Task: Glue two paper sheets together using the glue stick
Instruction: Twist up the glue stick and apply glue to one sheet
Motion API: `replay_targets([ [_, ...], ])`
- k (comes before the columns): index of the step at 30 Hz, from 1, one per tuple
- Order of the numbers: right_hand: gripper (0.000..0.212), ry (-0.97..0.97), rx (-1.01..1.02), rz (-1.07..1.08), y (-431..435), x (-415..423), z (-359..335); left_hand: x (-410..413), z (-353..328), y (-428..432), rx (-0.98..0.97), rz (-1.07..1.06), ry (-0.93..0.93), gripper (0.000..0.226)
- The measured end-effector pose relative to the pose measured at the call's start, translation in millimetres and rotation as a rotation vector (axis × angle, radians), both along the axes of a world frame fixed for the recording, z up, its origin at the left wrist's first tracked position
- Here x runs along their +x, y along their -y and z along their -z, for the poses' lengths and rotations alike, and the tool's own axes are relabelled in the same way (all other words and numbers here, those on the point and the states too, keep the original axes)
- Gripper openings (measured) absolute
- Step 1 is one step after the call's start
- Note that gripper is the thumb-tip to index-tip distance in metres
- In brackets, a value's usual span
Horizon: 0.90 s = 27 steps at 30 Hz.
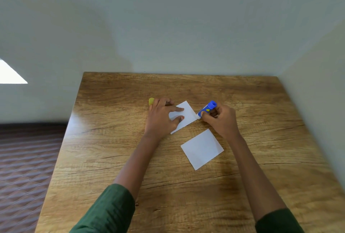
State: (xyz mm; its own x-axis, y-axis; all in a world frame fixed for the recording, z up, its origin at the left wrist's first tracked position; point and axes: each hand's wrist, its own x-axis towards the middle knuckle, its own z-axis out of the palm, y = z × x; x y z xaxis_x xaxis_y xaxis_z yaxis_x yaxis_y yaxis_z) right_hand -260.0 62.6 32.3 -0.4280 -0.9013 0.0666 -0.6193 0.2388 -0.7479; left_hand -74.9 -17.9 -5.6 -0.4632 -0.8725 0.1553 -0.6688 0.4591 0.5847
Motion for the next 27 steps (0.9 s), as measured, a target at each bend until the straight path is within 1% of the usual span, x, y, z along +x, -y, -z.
replay_targets([
  [3,0.007,0.064,-0.014,0.021,-2.9,-0.2,1.2,0.7,0.7,0.2,-0.002,0.007,0.008,0.031],
  [6,0.010,0.241,-0.058,0.126,-6.3,-1.2,1.1,0.4,-0.7,-1.0,-0.013,0.005,-0.016,0.026],
  [8,0.011,0.366,-0.087,0.158,-9.6,-1.0,-0.2,1.5,-3.5,0.4,0.024,0.033,-0.002,0.025],
  [10,0.011,0.434,-0.093,0.156,-13.7,2.4,-3.2,4.7,-8.5,6.7,0.121,0.106,0.043,0.029],
  [12,0.011,0.479,-0.089,0.141,-19.0,8.0,-5.7,8.0,-14.2,15.9,0.216,0.190,0.104,0.039],
  [14,0.011,0.525,-0.082,0.109,-23.6,13.0,-6.0,9.4,-17.7,21.2,0.257,0.244,0.160,0.050],
  [16,0.016,0.517,-0.059,0.048,-25.5,16.7,-4.9,9.3,-17.2,23.0,0.248,0.252,0.171,0.055],
  [21,0.021,0.457,0.015,-0.146,-24.0,31.3,-5.2,7.7,-13.8,22.1,0.221,0.223,0.133,0.056],
  [24,0.023,0.295,0.031,-0.214,-22.6,40.6,-5.4,7.4,-14.4,21.2,0.220,0.216,0.114,0.056],
  [27,0.021,0.222,0.037,-0.246,-21.8,42.1,-5.0,7.6,-14.4,21.1,0.218,0.219,0.099,0.056],
])
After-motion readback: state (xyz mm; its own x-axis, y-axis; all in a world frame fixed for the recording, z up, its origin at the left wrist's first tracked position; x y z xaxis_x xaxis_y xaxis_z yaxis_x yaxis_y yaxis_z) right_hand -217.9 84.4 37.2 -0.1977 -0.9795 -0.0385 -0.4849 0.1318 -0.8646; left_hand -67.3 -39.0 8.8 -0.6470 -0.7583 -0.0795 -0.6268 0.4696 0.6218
